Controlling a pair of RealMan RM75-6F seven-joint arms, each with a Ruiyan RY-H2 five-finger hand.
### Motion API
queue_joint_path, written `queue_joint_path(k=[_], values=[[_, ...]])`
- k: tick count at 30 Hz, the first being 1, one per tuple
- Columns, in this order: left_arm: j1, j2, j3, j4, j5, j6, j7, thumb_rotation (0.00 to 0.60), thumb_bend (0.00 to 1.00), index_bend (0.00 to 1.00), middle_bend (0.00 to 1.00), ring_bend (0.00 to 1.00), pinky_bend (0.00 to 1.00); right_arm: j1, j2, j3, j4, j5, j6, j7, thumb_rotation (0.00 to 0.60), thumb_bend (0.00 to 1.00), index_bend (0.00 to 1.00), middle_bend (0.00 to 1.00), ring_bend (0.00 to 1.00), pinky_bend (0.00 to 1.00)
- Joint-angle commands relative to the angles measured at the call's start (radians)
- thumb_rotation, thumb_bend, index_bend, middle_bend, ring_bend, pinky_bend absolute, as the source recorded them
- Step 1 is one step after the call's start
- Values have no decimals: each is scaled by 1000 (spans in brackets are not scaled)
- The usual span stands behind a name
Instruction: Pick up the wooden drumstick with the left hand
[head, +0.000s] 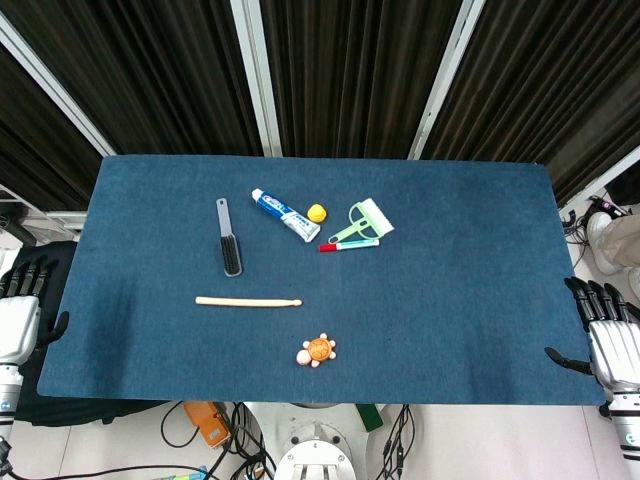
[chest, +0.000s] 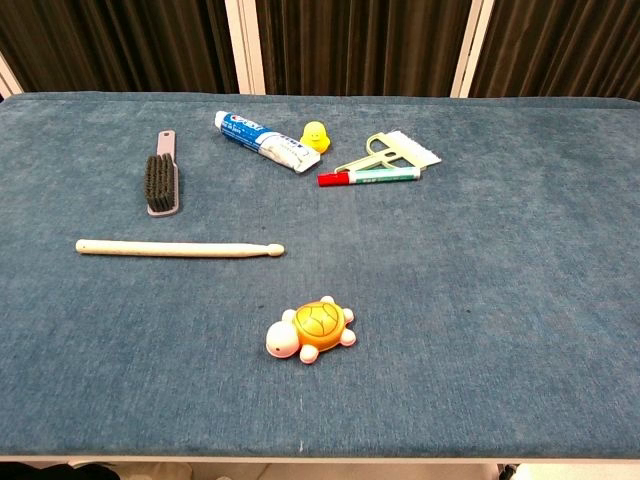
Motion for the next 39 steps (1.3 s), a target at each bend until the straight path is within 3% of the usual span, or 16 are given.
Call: queue_joint_path(k=[1,21,32,39], values=[[-1,-1,1,1,1,-4,-1,600,344,62,0,0,68,0,1,0,-1,1,-1,-2,600,181,107,135,110,0],[-16,-13,1,-28,6,-27,-12,600,344,63,0,0,68,0,8,2,-19,28,-11,8,600,181,106,135,110,0],[-167,-102,-8,-105,-9,-233,124,600,344,63,27,0,68,4,9,0,-21,35,-24,14,600,182,112,135,108,0],[-238,-184,-21,-135,-69,-308,249,600,344,63,61,0,68,6,11,-3,-21,34,-31,14,600,182,112,135,105,0]])
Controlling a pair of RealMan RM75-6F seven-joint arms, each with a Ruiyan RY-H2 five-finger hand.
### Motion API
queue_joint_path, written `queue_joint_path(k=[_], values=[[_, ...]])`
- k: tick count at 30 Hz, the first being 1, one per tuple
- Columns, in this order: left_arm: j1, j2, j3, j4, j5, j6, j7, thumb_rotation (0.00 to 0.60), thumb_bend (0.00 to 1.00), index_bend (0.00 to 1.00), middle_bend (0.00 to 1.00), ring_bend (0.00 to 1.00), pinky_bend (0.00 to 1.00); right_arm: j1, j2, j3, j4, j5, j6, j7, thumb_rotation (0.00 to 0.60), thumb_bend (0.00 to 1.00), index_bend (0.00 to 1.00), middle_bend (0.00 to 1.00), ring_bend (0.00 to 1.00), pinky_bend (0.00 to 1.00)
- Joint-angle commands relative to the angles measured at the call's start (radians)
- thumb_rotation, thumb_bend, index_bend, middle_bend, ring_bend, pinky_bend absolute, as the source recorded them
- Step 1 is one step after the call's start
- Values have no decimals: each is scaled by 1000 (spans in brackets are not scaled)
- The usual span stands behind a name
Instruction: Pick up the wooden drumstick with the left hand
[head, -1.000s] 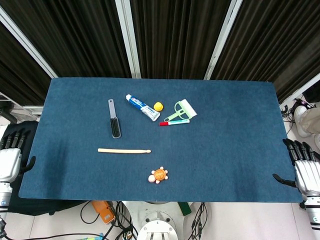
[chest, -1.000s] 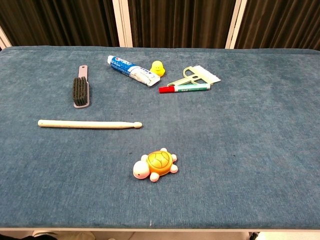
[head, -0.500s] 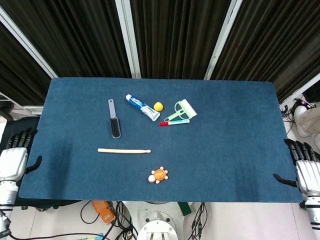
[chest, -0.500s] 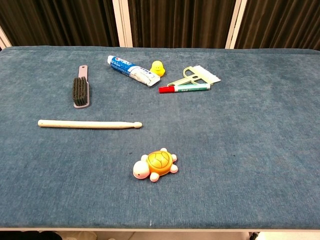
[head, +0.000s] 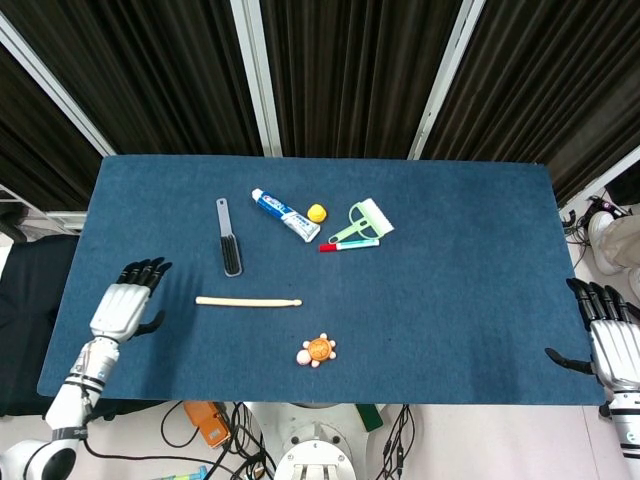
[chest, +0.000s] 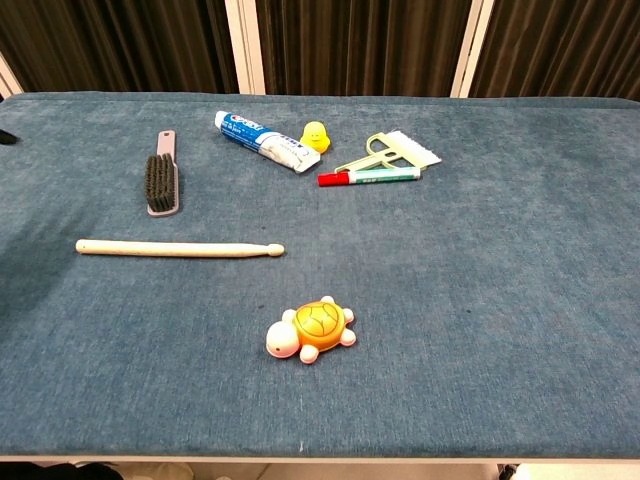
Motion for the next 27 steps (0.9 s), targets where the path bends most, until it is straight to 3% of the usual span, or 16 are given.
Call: queue_joint_path(k=[1,27], values=[[-38,-49,-13,-19,-44,-31,65,600,344,63,67,0,68,1,0,0,0,1,-3,0,600,182,112,135,105,0],[-151,-260,-23,-1,-220,-58,272,600,344,269,296,21,68,6,4,-2,-4,12,-17,-3,600,181,114,135,105,0]])
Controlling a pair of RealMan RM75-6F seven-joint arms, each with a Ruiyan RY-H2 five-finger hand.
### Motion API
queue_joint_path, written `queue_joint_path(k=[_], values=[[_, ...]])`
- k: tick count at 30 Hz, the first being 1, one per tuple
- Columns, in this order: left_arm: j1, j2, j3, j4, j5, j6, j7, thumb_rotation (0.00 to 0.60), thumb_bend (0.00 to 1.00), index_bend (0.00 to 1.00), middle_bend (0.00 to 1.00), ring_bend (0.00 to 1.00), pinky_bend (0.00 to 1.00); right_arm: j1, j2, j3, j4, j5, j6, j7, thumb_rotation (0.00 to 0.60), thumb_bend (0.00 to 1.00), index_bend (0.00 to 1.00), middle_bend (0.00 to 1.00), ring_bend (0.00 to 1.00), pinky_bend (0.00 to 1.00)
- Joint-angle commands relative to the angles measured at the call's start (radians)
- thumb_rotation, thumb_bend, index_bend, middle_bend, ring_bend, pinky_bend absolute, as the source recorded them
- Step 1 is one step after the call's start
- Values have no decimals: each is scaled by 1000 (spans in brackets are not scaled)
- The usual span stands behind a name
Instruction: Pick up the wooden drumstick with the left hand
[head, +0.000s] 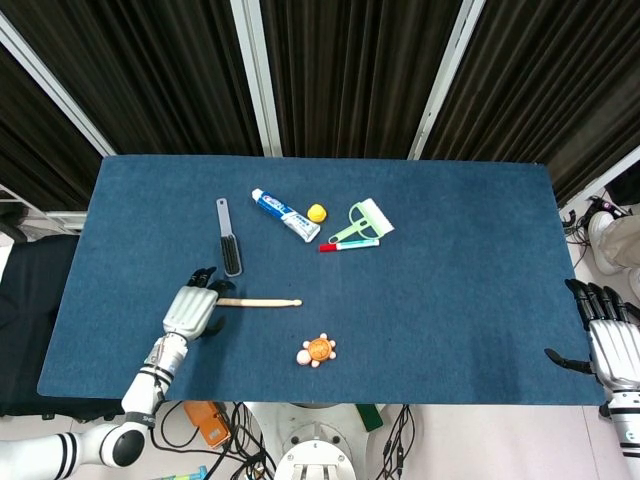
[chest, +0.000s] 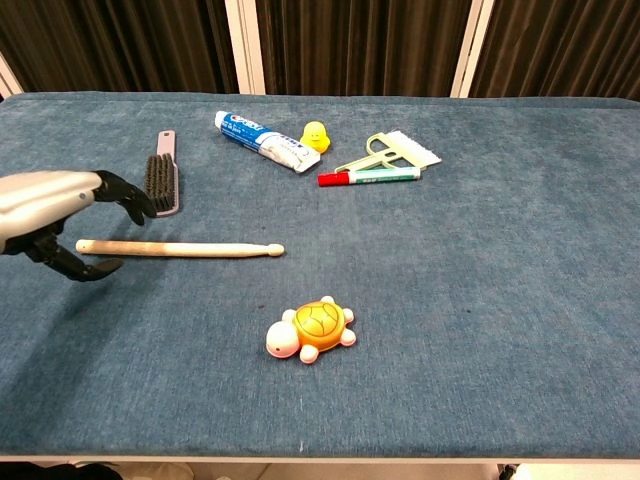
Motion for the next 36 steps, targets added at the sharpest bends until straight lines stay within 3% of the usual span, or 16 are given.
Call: queue_joint_path(k=[1,36], values=[[-13,-19,-7,16,-27,-3,14,600,344,273,304,25,68,1,0,0,0,1,-2,0,600,182,114,135,105,0],[-93,-154,-6,138,-107,-16,64,600,375,420,459,130,68,8,8,-1,-7,22,-29,2,600,181,182,135,105,0]])
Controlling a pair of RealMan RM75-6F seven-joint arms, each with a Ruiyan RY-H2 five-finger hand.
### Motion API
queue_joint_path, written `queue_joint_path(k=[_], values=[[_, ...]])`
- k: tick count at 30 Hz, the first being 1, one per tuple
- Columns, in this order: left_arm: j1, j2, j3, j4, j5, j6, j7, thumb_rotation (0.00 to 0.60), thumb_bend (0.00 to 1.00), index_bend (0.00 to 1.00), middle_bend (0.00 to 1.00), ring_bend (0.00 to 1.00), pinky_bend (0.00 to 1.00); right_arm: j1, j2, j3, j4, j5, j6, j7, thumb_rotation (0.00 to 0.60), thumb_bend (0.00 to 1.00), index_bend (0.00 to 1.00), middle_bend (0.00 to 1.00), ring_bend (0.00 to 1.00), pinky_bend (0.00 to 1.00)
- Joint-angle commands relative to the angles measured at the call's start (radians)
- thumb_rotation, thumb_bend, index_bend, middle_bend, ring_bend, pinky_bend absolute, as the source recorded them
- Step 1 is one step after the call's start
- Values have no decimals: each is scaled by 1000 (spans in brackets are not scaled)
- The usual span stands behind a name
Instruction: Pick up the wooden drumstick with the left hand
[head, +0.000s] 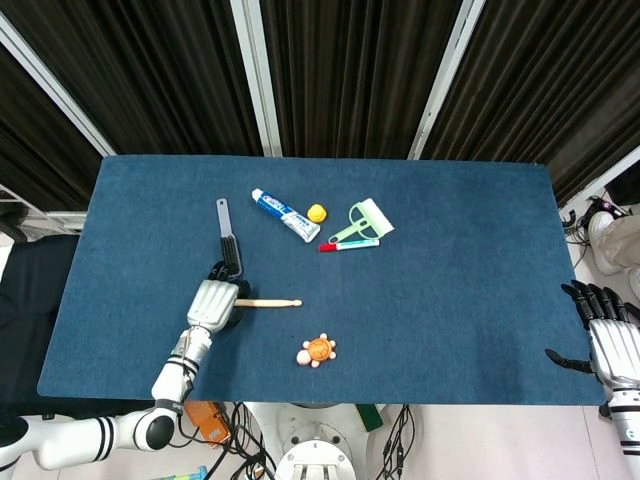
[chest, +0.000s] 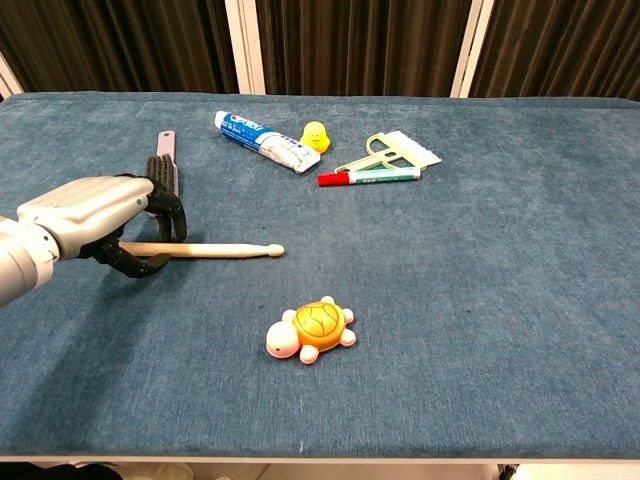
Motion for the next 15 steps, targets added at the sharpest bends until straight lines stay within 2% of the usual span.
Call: queue_joint_path(k=[1,15], values=[[-2,-3,4,3,-3,-2,0,600,376,421,459,131,68,0,0,0,-1,1,-1,1,600,182,182,135,105,0],[-12,-1,13,-1,-20,-16,-7,600,413,530,545,203,79,-1,1,4,-3,9,-2,23,600,181,186,135,105,0]])
